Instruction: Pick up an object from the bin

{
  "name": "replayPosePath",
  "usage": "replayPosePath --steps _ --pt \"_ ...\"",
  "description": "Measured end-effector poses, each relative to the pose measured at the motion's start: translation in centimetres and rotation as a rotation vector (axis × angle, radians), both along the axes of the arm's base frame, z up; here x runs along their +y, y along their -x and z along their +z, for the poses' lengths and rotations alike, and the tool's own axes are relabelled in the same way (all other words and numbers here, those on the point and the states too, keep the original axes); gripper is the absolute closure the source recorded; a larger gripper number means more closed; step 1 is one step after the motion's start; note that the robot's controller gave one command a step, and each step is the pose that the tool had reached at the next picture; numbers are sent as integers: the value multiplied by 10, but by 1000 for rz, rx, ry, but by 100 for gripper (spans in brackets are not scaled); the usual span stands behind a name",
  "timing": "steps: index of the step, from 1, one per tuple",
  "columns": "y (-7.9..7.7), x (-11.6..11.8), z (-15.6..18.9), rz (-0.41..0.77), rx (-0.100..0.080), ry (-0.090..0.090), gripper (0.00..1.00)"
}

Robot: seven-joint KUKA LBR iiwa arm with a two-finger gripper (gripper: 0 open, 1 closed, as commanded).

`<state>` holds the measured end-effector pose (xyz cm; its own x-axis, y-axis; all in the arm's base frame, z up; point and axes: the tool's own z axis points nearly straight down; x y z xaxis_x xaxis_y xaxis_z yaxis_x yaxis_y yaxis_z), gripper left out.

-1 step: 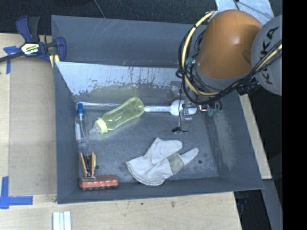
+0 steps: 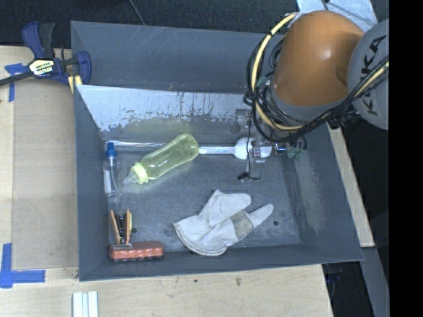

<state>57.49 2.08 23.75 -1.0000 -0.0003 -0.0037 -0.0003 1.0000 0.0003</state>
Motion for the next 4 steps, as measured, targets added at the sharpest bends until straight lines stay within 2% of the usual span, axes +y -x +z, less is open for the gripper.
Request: replayPosePath --steps 1,2,3,4 --pt "18 5 -52 92 -3 1 0" --pt "68 6 -76 306 1 1 0" --pt "66 29 -98 456 -1 1 0" --pt "41 21 -151 628 0 3 0"
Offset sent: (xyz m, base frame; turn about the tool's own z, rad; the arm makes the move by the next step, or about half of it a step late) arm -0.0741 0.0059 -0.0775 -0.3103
